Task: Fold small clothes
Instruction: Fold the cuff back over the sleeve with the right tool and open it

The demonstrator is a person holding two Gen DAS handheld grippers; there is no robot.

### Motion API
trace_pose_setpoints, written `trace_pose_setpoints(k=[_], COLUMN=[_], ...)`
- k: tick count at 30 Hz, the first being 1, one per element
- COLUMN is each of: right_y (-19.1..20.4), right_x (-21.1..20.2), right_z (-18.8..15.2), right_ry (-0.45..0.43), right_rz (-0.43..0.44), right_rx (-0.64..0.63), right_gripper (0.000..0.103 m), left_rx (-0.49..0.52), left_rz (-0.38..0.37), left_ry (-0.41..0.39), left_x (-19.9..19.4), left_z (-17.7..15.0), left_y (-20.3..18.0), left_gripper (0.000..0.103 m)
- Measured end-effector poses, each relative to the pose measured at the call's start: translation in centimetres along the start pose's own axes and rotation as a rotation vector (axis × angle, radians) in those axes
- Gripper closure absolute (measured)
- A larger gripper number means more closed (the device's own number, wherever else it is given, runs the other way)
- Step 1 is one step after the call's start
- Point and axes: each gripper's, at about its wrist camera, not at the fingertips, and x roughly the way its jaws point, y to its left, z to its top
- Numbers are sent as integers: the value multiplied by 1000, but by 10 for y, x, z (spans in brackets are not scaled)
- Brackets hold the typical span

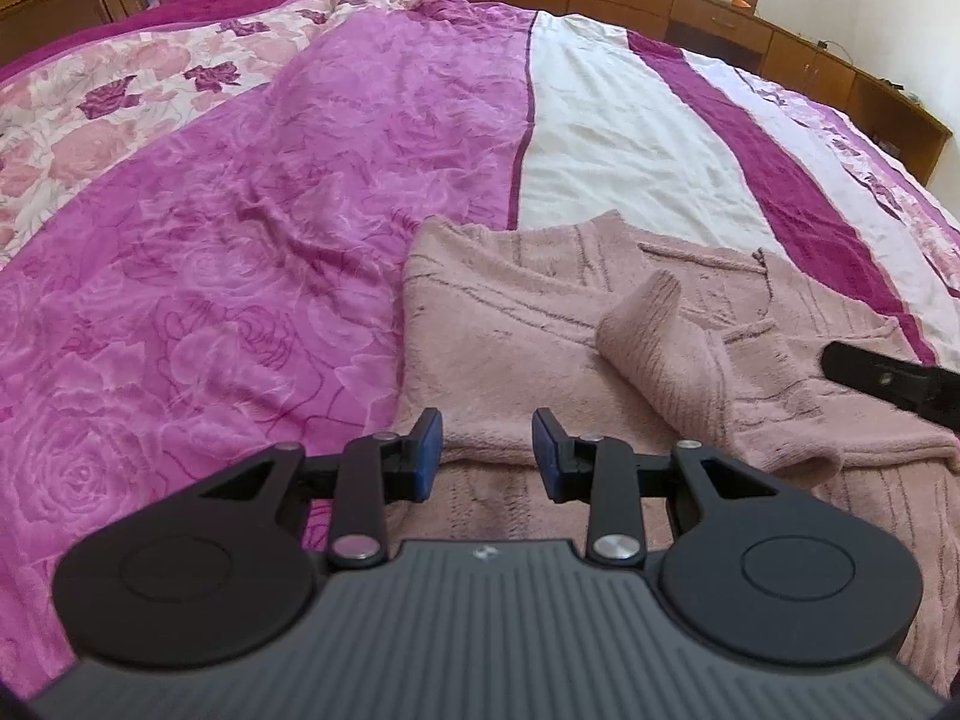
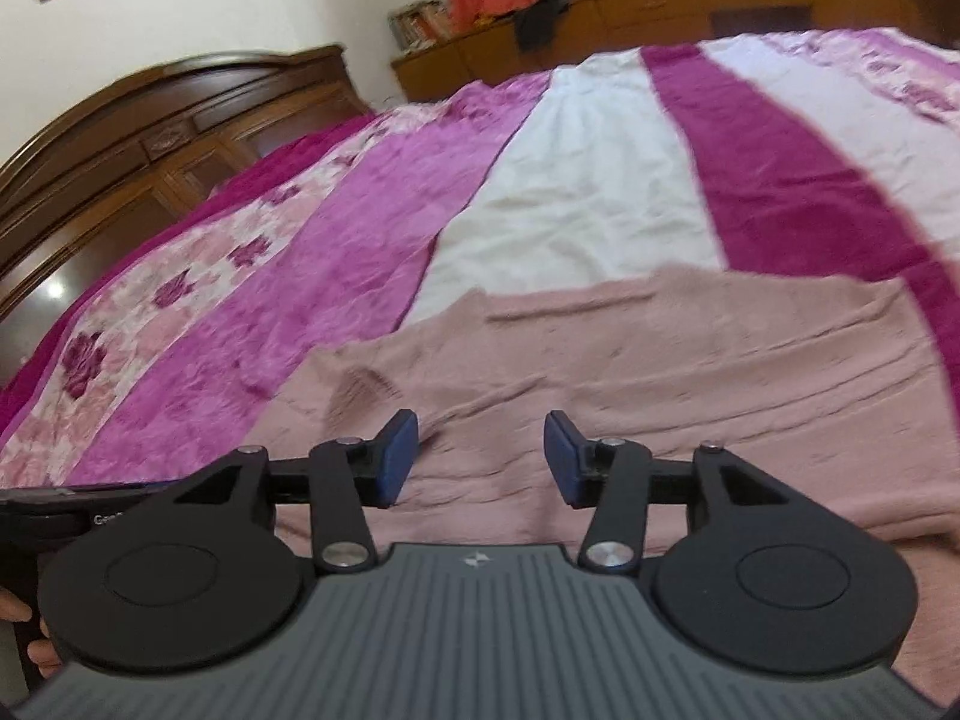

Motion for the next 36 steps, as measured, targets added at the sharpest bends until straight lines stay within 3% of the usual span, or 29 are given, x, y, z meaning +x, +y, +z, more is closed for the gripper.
trace_pose_setpoints(k=[7,11,12,13,15,22,28,32,36], right_y=[23,28,29,30,32,21,-21,-52,-89], right_x=[54,72,74,75,75,34,-15,-45,-65], right_z=[-2,-1,0,1,4,27,38,31,9], right_ry=[114,106,102,94,82,-116,-239,-296,-288], right_rz=[67,80,82,88,88,37,-67,-174,-254], right_rx=[49,73,74,68,50,21,51,46,81], right_gripper=[48,48,55,77,92,94,94,94,94], left_rx=[-8,-4,-6,-8,-14,-2,20,35,44], left_rz=[-5,-11,-10,-10,-11,-16,-22,-15,-4], left_ry=[7,5,6,6,5,-15,-37,-34,-16], left_x=[2,1,1,1,1,1,5,12,22], left_z=[-4,-5,-5,-5,-4,5,14,17,15], left_y=[2,2,2,2,2,-2,-11,-15,-17], left_gripper=[68,68,68,68,68,68,68,68,68])
